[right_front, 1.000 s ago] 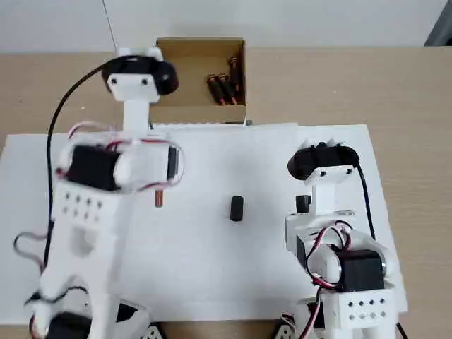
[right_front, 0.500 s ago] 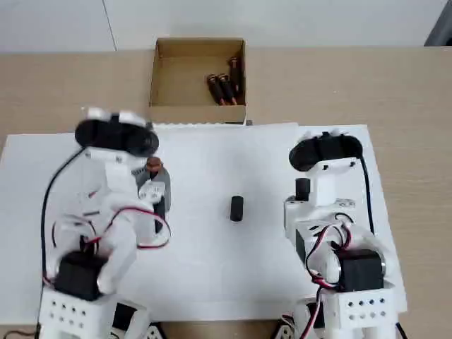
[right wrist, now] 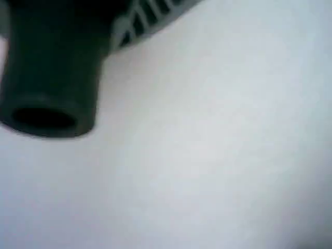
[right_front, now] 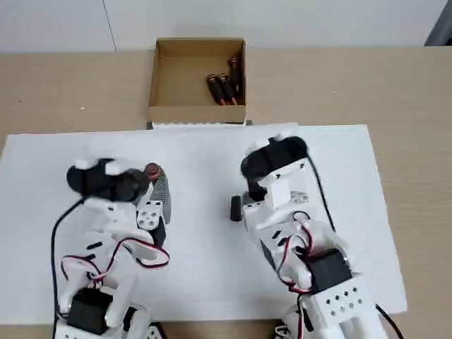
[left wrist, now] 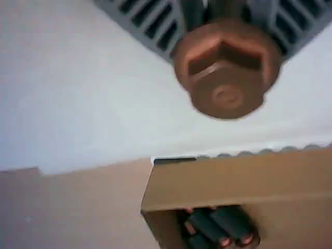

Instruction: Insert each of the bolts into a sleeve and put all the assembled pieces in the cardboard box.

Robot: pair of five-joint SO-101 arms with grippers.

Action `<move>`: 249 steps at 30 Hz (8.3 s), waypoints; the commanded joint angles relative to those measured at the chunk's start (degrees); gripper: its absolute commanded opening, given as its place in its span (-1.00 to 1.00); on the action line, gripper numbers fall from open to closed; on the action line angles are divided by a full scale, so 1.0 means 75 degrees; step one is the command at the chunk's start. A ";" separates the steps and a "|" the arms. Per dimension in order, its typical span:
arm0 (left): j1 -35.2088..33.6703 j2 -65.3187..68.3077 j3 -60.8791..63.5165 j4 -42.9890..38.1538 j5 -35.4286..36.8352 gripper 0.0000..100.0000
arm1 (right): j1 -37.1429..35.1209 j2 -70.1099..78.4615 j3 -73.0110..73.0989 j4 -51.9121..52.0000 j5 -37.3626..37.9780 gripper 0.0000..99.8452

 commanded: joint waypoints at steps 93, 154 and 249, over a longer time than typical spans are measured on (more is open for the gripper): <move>0.1325 -0.1196 0.0826 -0.1934 0.3903 -0.99 | -0.1623 -0.5011 0.4536 -0.3487 0.3188 -0.99; 0.0527 -0.1207 0.0709 -0.0774 0.0645 -0.90 | -0.1237 -0.4999 0.4653 -0.3487 0.3575 -0.99; -0.1348 -0.1219 0.2948 0.0035 -0.1512 -0.99 | 0.0299 1.6076 -1.7594 0.0100 0.3329 -0.86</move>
